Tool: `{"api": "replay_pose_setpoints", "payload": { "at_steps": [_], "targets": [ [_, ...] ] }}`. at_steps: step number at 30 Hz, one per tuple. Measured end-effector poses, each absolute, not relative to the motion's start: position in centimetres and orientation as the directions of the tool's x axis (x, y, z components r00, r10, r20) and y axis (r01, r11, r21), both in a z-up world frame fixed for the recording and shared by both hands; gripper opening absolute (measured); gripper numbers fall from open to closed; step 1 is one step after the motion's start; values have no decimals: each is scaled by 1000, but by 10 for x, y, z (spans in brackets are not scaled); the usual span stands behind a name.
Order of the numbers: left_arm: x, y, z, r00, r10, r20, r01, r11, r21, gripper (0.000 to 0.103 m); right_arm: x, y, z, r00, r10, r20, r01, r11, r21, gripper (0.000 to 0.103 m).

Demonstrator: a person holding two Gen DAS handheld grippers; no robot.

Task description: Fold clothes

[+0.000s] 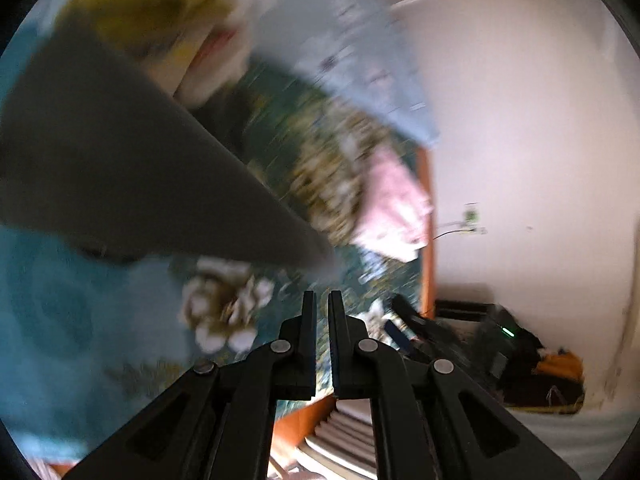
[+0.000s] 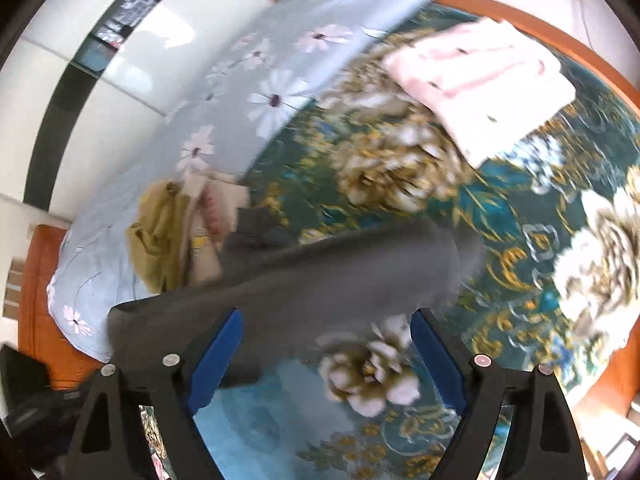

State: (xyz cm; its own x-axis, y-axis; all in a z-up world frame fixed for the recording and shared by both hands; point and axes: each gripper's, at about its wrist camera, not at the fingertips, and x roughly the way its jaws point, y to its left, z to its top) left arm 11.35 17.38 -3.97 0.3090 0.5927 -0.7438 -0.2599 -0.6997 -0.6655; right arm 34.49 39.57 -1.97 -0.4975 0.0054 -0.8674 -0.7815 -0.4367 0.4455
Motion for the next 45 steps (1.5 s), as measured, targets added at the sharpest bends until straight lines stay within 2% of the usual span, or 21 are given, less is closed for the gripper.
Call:
{"api": "replay_pose_setpoints", "payload": {
  "at_steps": [2,4,6,7,9,13,18,25,27,28,30,31,32,39,45],
  "targets": [
    [113,168,-59,328,560,-761,-217,-740,-637,5,352,394,-28,-482,-15,-876,-785,-437,439,88],
    [116,161,-62,342,561,-754,-174,-750,-638,14,356,392,-36,-476,-45,-878,-784,-432,447,88],
    [109,158,-65,359,593,-720,-133,-731,-669,42,358,389,-45,-474,-81,-877,-781,-420,461,88],
    [107,155,-64,358,604,-712,-124,-725,-677,44,358,387,-51,-473,-98,-876,-781,-413,468,88],
    [101,137,-56,331,629,-703,-117,-712,-692,44,357,384,-61,-469,-133,-873,-783,-396,480,88],
    [78,89,-29,174,629,-758,-86,-757,-648,45,345,378,-89,-475,-215,-853,-783,-338,521,82],
    [60,9,-19,23,602,-799,63,-798,-599,45,325,375,-134,-457,-282,-843,-814,-250,525,74],
    [66,-92,-25,-85,498,-863,290,-817,-499,45,304,396,-184,-474,-268,-839,-843,-136,520,61],
    [70,-113,-29,-100,474,-875,350,-806,-477,45,295,404,-196,-455,-270,-849,-858,-120,499,54],
    [72,-120,-29,-102,463,-880,371,-804,-466,45,291,408,-203,-440,-276,-854,-868,-114,484,45],
    [76,-130,-28,-103,446,-889,395,-802,-448,45,285,414,-215,-418,-290,-861,-883,-96,460,34],
    [78,-134,-29,-102,439,-893,406,-801,-440,45,284,415,-218,-412,-292,-863,-887,-88,453,18],
    [80,-138,-29,-101,433,-896,416,-799,-434,45,282,416,-220,-405,-290,-867,-892,-82,444,8],
    [64,-133,-50,-70,448,-891,434,-791,-431,45,276,413,-196,-463,-253,-849,-858,-111,501,5],
    [31,-103,-81,-8,501,-865,425,-781,-457,45,312,435,-146,-566,-137,-813,-815,-57,577,5]
  ]
}}
